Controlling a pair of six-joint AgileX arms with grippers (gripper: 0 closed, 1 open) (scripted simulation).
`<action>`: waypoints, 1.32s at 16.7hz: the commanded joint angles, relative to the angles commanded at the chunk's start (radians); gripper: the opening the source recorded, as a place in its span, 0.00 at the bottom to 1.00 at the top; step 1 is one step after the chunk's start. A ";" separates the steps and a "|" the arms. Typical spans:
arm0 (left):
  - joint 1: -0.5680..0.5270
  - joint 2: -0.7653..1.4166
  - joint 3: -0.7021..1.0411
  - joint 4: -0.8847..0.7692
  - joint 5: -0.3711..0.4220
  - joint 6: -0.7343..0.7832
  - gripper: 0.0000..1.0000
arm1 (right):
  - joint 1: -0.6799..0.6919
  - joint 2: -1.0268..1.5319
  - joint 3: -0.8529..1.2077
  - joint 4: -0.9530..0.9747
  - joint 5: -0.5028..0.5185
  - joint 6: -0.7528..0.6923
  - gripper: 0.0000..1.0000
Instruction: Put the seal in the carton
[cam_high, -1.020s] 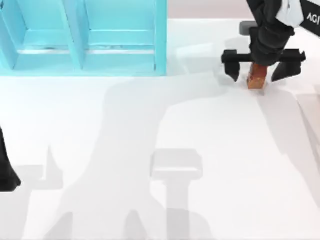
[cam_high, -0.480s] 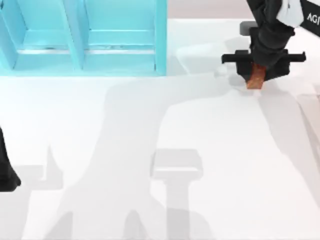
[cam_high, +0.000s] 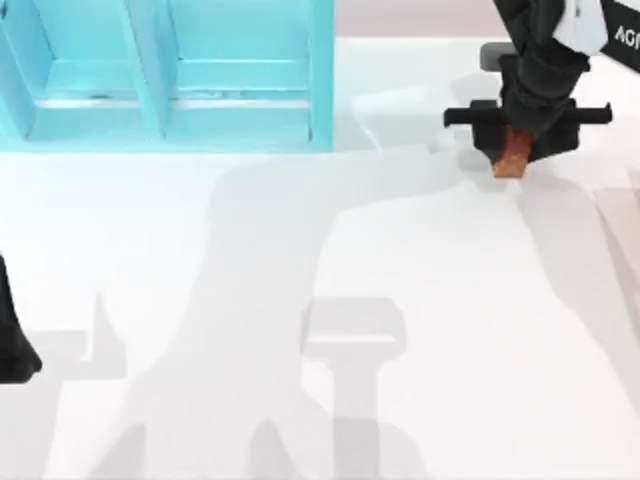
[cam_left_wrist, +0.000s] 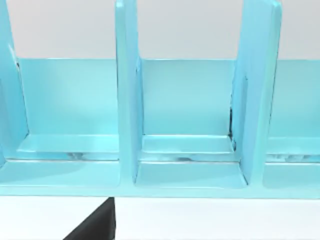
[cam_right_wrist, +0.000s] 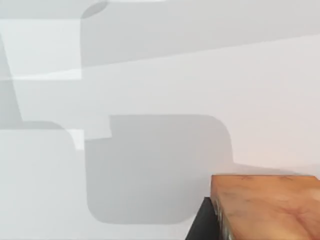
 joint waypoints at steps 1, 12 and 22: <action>0.000 0.000 0.000 0.000 0.000 0.000 1.00 | 0.000 0.000 0.000 0.000 0.000 0.000 0.00; 0.000 0.000 0.000 0.000 0.000 0.000 1.00 | 0.005 0.103 0.429 -0.327 -0.001 0.000 0.00; 0.000 0.000 0.000 0.000 0.000 0.000 1.00 | 0.001 0.151 0.695 -0.542 0.002 -0.001 0.00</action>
